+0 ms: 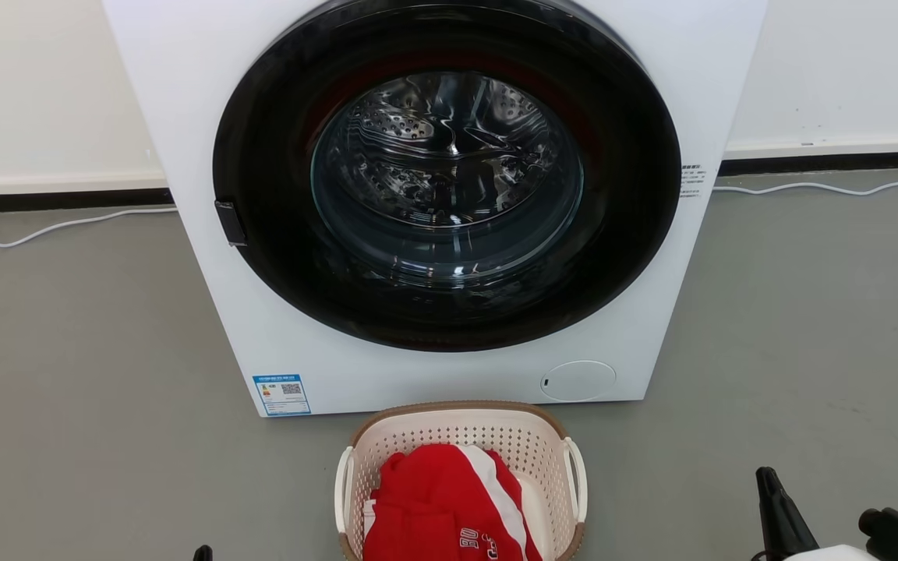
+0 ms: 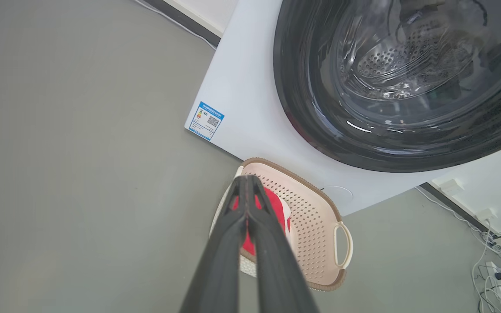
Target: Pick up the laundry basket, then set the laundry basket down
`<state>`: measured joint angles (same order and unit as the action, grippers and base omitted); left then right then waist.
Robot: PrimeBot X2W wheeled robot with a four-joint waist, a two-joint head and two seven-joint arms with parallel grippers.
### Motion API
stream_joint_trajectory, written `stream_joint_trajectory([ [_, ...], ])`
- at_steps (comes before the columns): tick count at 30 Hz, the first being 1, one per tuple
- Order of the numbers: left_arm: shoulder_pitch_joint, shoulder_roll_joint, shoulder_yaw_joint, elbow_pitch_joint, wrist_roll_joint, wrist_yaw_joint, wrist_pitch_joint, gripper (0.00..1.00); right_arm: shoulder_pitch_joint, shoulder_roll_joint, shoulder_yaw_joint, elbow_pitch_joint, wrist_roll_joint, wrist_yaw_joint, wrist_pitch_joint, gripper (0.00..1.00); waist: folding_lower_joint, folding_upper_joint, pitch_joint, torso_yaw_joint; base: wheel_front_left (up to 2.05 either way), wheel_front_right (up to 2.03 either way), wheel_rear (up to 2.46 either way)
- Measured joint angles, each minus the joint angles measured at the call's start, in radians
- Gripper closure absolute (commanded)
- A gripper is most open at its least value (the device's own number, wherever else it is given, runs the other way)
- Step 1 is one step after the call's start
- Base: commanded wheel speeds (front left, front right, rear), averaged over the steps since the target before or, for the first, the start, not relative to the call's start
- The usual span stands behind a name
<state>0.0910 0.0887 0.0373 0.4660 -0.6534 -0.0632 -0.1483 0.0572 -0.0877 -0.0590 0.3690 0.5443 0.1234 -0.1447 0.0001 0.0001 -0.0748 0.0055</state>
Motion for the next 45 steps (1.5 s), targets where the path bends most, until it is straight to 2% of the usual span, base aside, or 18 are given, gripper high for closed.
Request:
stream_joint_trajectory([
  [45, -0.066, -0.023, 0.024, -0.092, -0.469, -0.030, 0.128, 1.00, -0.061, 0.021, -0.036, -0.039, 0.519, 0.000, 0.123, 1.00, 0.0000, 0.0000, 0.039, -0.003, 0.00, 0.00, 0.00],
])
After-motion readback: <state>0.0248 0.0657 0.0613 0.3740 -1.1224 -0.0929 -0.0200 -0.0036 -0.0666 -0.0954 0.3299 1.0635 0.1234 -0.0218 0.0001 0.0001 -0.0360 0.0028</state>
